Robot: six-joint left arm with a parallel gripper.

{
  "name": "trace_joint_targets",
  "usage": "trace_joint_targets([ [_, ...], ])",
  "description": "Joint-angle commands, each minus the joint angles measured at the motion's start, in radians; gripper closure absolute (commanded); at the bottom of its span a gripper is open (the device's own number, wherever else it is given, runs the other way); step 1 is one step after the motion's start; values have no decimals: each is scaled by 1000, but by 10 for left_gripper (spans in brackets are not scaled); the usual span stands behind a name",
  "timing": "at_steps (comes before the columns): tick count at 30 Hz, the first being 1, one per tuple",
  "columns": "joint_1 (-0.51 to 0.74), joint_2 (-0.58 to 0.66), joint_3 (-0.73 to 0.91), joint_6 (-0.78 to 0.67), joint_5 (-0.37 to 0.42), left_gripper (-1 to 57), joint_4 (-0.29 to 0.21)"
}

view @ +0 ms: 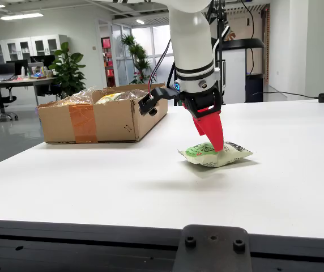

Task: Grasp a snack and put it in the bin.

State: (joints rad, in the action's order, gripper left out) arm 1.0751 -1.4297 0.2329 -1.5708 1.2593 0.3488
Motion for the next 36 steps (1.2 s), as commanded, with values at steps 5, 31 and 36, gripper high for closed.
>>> trace_joint_targets([
  [5,-5,-21,-23,0,0,128,-2],
  [31,-23,-85,-87,0,-4,79,-24],
  [36,-29,-94,-96,0,-7,78,-21],
])
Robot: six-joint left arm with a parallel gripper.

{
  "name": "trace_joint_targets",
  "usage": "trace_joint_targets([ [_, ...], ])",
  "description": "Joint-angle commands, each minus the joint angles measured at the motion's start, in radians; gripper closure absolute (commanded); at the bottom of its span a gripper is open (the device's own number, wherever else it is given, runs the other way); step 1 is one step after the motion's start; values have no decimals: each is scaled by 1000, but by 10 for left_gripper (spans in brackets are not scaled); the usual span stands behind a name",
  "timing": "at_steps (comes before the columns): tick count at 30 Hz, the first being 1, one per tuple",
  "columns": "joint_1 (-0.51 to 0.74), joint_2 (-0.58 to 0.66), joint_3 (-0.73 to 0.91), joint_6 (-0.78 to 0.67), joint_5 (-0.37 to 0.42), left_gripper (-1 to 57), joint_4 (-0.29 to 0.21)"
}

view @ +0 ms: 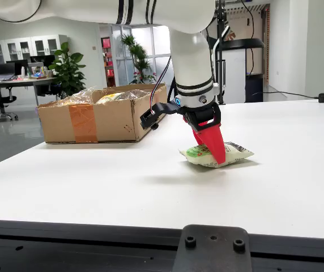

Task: Grasp a snack and put it in the bin.

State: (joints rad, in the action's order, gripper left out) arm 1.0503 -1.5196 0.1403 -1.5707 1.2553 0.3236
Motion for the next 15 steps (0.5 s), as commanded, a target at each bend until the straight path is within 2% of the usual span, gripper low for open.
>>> trace_joint_targets([
  [1,-6,-5,-5,0,-4,78,5],
  [7,-12,-10,-3,0,-6,100,5],
  [15,-13,-11,0,0,-5,209,7],
])
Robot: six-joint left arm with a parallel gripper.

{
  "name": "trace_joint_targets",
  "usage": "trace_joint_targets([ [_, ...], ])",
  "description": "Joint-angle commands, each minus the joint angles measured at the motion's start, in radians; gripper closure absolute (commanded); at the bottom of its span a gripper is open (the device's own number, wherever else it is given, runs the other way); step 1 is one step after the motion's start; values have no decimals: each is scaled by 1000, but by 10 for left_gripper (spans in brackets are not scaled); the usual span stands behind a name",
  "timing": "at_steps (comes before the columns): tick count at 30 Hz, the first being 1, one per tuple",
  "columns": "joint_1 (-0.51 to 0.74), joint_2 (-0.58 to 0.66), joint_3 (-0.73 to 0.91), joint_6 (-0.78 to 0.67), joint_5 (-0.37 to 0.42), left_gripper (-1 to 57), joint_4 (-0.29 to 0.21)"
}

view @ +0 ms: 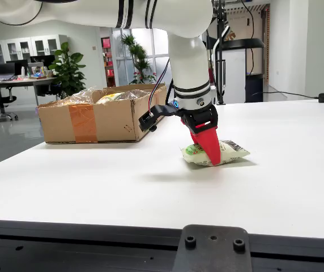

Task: Grasp a snack and put it in the bin.

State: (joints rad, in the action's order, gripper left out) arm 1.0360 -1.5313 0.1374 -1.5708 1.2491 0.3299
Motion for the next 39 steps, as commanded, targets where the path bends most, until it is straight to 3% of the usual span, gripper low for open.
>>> trace_joint_targets([
  [1,2,1,3,0,2,225,1],
  [16,19,-2,-67,0,14,368,7],
  [39,-16,57,-307,8,45,409,123],
])
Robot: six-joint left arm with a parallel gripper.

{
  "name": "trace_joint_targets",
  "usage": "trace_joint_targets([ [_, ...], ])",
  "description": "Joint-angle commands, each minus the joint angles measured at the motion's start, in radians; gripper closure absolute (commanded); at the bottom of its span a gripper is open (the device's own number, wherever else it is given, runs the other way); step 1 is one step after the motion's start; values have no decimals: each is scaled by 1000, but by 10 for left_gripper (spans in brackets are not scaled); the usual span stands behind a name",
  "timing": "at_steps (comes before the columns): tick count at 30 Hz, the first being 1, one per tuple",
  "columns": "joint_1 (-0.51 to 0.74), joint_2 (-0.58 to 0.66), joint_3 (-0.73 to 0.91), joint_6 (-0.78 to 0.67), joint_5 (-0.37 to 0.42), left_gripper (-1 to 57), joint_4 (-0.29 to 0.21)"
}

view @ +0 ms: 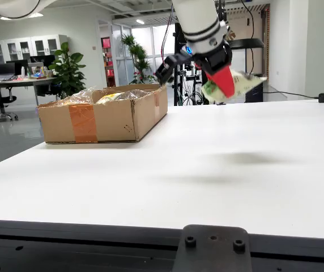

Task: Grasp a snack and put it in the bin.

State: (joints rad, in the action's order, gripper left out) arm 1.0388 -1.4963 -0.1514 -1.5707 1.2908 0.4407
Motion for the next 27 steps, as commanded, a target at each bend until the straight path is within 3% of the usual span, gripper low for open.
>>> trace_joint_targets([
  [1,-24,28,-26,33,5,410,15],
  [17,-111,111,-117,399,21,422,16],
  [27,-152,318,72,550,24,426,12],
])
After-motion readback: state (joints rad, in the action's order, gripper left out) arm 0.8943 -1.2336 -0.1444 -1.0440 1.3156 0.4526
